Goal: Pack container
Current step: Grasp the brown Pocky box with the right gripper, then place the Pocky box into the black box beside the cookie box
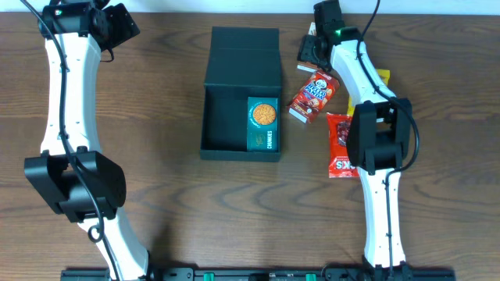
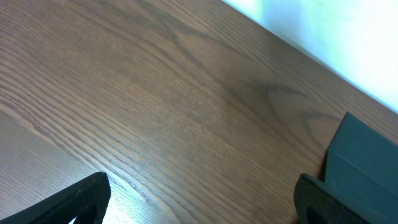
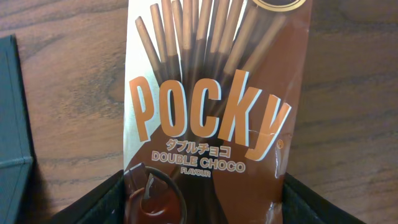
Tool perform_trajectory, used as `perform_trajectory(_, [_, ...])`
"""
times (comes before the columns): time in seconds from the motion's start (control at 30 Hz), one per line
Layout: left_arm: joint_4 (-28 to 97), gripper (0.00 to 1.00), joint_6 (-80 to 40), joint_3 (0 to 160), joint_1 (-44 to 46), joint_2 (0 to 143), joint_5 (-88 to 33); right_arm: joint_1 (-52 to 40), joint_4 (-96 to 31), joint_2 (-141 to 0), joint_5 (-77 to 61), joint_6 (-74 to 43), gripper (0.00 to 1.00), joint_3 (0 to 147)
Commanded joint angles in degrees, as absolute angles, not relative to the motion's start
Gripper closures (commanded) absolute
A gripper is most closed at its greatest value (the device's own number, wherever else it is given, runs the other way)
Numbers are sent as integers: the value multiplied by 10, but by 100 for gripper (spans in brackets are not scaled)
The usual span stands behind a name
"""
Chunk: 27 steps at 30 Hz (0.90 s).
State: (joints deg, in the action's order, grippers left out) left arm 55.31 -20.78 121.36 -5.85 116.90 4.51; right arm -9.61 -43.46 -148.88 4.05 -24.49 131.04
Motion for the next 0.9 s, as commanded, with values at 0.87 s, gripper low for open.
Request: perform_trajectory(0.87, [555, 5, -192, 1213, -61, 1169, 70, -291, -863, -1495, -89, -192, 31, 1640])
